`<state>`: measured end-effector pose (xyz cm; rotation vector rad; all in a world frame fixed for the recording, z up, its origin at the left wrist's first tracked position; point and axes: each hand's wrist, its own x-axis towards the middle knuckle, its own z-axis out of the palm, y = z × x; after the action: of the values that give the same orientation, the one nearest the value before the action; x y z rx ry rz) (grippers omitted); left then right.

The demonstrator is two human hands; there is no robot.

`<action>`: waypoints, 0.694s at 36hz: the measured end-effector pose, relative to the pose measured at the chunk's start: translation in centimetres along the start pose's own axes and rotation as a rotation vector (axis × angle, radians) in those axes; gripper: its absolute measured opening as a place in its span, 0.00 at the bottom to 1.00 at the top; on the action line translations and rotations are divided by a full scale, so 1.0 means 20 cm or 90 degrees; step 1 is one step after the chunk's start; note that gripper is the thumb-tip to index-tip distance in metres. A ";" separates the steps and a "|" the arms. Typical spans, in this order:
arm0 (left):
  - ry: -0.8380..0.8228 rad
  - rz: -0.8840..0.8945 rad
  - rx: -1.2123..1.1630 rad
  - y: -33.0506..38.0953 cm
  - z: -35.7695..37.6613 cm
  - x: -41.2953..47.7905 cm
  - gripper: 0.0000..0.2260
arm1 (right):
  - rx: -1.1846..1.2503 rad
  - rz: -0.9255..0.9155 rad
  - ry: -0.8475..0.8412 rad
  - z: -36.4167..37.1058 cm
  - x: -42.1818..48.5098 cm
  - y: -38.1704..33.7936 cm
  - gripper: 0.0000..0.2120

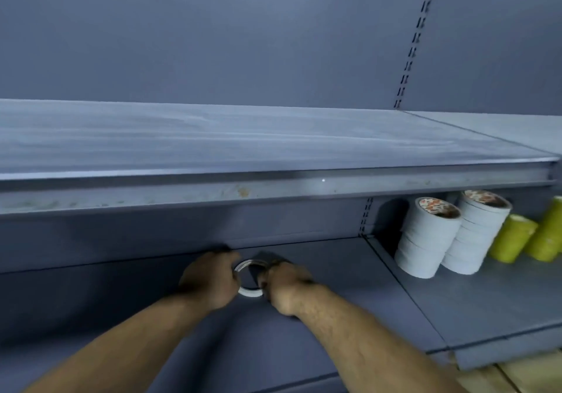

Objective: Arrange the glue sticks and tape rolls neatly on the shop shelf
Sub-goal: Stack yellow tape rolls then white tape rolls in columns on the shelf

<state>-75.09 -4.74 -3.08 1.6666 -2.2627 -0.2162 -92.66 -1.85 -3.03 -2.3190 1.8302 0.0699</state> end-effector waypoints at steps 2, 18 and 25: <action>0.004 0.018 -0.007 0.03 0.02 0.02 0.10 | -0.005 0.012 -0.001 -0.01 -0.03 0.01 0.10; -0.050 0.186 -0.028 0.63 0.15 0.11 0.12 | 0.021 0.157 0.156 -0.10 -0.49 0.47 0.13; -0.024 0.238 -0.002 0.94 0.21 0.08 0.10 | 0.046 0.148 0.201 -0.14 -0.73 0.74 0.06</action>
<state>-93.95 -0.84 -0.93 1.2142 -2.5447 -0.1633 -110.63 8.41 0.31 -2.1564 2.2029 -0.3440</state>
